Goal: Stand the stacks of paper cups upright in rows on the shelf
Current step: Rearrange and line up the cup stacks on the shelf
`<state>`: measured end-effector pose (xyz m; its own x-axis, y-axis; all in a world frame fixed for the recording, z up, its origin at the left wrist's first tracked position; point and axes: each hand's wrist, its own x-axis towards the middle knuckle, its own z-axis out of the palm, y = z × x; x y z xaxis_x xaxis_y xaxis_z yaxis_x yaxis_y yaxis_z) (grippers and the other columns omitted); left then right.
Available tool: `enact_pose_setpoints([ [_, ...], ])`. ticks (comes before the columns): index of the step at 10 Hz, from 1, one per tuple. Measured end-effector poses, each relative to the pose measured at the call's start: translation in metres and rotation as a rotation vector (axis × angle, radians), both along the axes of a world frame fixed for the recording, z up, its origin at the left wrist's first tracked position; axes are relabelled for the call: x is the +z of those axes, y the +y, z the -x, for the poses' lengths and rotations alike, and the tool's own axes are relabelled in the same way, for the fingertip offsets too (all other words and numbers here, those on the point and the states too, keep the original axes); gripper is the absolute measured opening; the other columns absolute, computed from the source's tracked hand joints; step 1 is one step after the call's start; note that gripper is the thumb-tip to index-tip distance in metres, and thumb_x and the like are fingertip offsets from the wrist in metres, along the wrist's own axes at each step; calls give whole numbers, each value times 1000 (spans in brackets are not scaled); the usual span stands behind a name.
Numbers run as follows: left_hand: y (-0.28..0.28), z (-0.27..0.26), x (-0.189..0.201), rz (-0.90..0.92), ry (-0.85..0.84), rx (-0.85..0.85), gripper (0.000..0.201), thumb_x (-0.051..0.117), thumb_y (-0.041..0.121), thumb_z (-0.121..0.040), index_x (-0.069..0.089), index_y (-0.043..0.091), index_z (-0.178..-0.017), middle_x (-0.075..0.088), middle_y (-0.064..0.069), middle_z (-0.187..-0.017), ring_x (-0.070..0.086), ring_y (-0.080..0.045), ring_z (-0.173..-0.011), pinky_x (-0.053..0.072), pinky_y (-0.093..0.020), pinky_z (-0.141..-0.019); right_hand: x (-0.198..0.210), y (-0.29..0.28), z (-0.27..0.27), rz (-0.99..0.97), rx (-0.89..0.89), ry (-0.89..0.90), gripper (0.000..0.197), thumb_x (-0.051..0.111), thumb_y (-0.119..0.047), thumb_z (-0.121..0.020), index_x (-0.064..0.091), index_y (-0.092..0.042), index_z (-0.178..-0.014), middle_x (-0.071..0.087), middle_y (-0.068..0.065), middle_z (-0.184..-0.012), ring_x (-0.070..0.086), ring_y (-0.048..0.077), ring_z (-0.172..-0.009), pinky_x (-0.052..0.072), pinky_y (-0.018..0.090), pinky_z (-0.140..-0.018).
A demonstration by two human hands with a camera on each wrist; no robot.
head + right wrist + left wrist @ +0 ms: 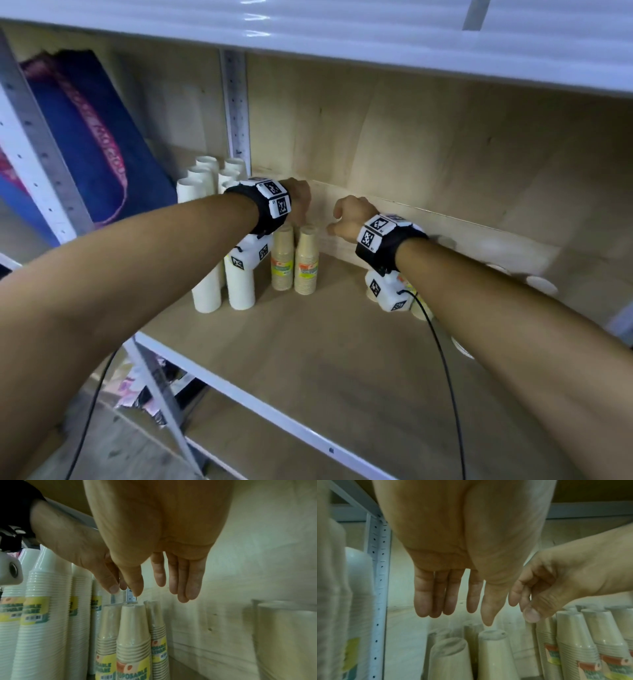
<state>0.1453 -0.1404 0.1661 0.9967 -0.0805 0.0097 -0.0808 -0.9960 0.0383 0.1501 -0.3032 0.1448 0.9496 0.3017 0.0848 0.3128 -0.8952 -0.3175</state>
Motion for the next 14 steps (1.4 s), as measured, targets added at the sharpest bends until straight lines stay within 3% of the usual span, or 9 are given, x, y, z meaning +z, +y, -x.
enact_pose_setpoints([
  [1, 4, 7, -5, -15, 17, 46, 10, 70, 19, -86, 61, 23, -88, 53, 0, -95, 51, -15, -86, 47, -23, -77, -6, 15, -2, 5, 28, 4, 44, 70, -35, -82, 61, -11, -117, 59, 11, -119, 60, 30, -104, 50, 30, -83],
  [2, 4, 5, -14, -23, 70, 58, 28, 65, 16, -89, 47, 17, -68, 52, -6, -82, 53, -19, -83, 39, -24, -66, -10, 28, -3, 12, 52, -5, 48, 70, -45, -80, 62, -12, -113, 63, 9, -113, 62, 30, -98, 50, 30, -77],
  [4, -2, 10, -25, -89, 111, 38, 25, 63, 20, -90, 64, -1, -102, 67, -17, -106, 66, -33, -98, 42, -29, -66, -16, 44, -7, 43, 115, 41, 37, 72, -36, -79, 66, -14, -108, 66, 10, -107, 63, 28, -89, 44, 27, -69],
  [5, -1, 10, -29, -58, 108, 59, 18, 61, 18, -91, 64, 0, -92, 69, -17, -105, 67, -32, -96, 44, -30, -65, -22, 51, -8, 59, 126, 69, 32, 72, -35, -76, 69, -16, -102, 68, 9, -100, 64, 28, -84, 49, 28, -67],
  [8, -7, 15, -33, -35, 60, 56, 23, 54, 12, -97, 65, -5, -109, 68, -19, -112, 66, -34, -104, 52, -35, -81, -32, 52, -8, 55, 155, 73, 27, 69, -33, -76, 62, -19, -97, 68, 7, -99, 63, 29, -87, 52, 30, -70],
  [11, -14, 19, -21, 58, 141, -60, 8, 68, 7, -88, 66, 5, -95, 55, -5, -85, 55, -17, -78, 42, -27, -74, -23, 13, 12, -9, 67, 73, 37, 75, -30, -79, 63, -9, -107, 60, 7, -100, 58, 24, -88, 41, 26, -68],
  [12, -22, 23, -16, 83, 97, -79, 31, 71, 15, -87, 66, 10, -117, 56, 0, -98, 54, -14, -87, 46, -25, -75, -17, -3, 24, -30, 23, 70, 39, 76, -33, -77, 63, -9, -106, 60, 7, -99, 57, 24, -86, 40, 26, -67],
  [13, -38, 26, -12, 47, 70, -147, 22, 72, 15, -87, 60, 22, -105, 54, 0, -100, 51, -13, -88, 43, -21, -71, -13, -20, 34, -40, -37, 65, 46, 78, -36, -74, 62, -10, -108, 60, 6, -103, 60, 25, -90, 45, 28, -68],
  [14, -51, 23, -10, 32, 79, -206, 21, 70, 11, -88, 51, 13, -95, 50, -3, -92, 50, -11, -73, 37, -6, -50, -7, -37, 44, -38, -95, 68, 53, 79, -41, -71, 60, -12, -111, 60, 5, -105, 60, 24, -91, 45, 27, -66],
])
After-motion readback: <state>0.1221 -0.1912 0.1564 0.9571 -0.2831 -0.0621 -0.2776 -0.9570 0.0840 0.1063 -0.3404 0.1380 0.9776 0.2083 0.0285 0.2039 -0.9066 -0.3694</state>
